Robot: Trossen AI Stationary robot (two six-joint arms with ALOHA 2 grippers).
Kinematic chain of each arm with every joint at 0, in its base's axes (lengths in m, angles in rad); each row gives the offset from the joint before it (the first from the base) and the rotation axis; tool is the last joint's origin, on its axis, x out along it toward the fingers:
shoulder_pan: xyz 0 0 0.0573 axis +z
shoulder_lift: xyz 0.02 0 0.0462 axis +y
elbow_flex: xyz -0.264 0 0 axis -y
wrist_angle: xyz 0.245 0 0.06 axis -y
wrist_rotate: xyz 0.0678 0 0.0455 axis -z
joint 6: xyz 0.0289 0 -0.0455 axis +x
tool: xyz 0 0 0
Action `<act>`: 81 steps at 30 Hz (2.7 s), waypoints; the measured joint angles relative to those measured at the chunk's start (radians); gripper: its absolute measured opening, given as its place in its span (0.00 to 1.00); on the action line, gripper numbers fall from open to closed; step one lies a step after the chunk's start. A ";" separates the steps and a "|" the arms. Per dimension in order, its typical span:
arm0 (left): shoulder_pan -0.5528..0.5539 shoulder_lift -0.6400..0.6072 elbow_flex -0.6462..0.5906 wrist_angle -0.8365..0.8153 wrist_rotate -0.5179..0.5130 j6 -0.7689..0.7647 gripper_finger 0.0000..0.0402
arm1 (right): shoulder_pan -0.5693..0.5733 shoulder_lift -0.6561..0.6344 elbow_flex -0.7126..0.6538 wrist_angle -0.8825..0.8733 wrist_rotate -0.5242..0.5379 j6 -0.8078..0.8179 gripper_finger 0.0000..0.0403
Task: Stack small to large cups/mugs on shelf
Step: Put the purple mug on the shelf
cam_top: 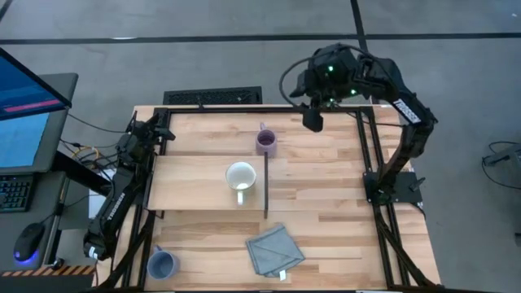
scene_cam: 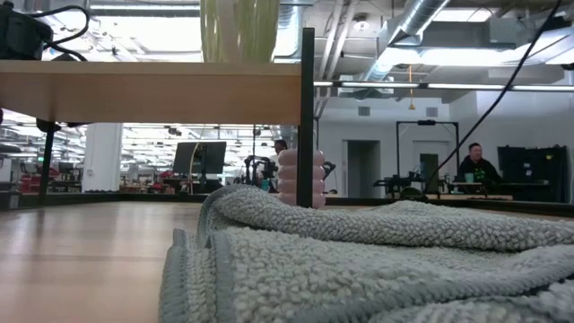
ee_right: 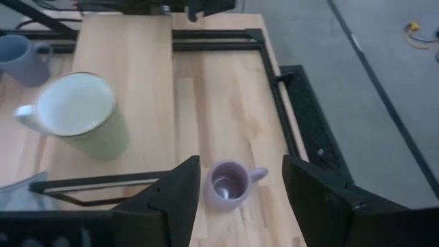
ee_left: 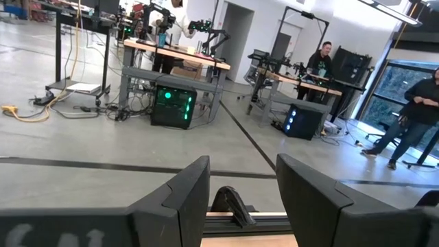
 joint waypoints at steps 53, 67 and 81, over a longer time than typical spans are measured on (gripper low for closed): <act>0.000 0.000 0.000 0.001 -0.001 -0.018 0.40 | -0.429 -0.325 -1.090 0.938 -0.431 -0.003 0.57; 0.000 0.000 0.000 0.001 -0.002 0.021 0.40 | -0.397 -0.606 -1.538 1.333 -0.406 0.170 0.57; 0.000 0.000 0.000 0.001 -0.002 0.026 0.40 | -0.229 -0.886 -1.783 1.427 -0.261 0.233 0.57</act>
